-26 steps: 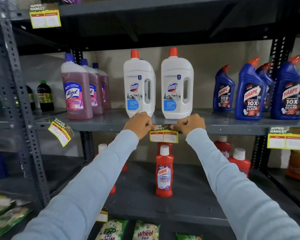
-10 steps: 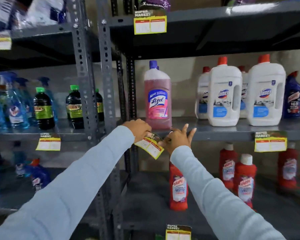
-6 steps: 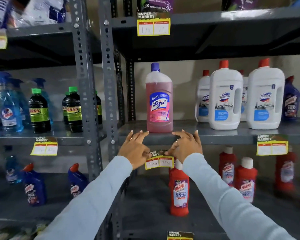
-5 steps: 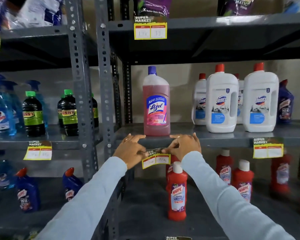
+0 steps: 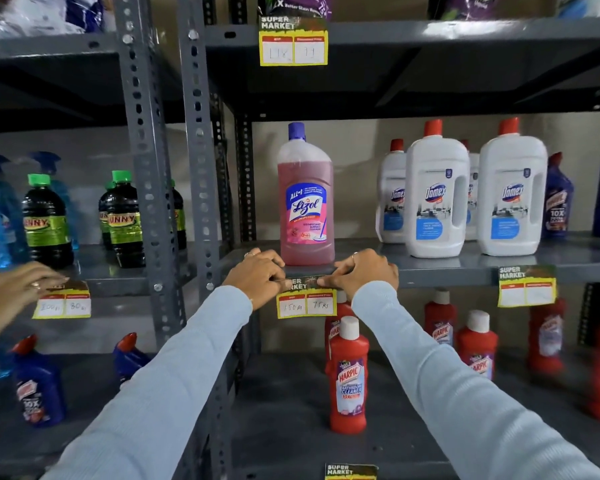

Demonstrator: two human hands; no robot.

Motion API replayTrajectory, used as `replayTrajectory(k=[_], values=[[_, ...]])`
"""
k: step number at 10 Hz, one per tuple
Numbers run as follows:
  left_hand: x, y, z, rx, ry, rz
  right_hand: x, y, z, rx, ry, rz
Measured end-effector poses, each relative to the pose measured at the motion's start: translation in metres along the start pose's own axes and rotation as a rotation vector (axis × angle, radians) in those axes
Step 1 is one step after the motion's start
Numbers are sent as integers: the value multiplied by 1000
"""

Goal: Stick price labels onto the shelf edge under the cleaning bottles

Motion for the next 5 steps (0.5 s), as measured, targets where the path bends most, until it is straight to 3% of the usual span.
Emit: replayTrajectory(k=[3,5], values=[[3,-7,10,-13,123,-63,-1,-10,-6,0,-85,26],[-6,-5,11,-88,369,-80,-15,-11,-10,-43,-215,103]])
Point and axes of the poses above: each hand's wrist, its own y-axis away from the middle knuckle, its own x-axis out of the palm, z = x × y, the point moved 3 cm from there along -y, towards the middle knuckle, and after that the axes turned 7 degrees about z, right-handed, at the moved point
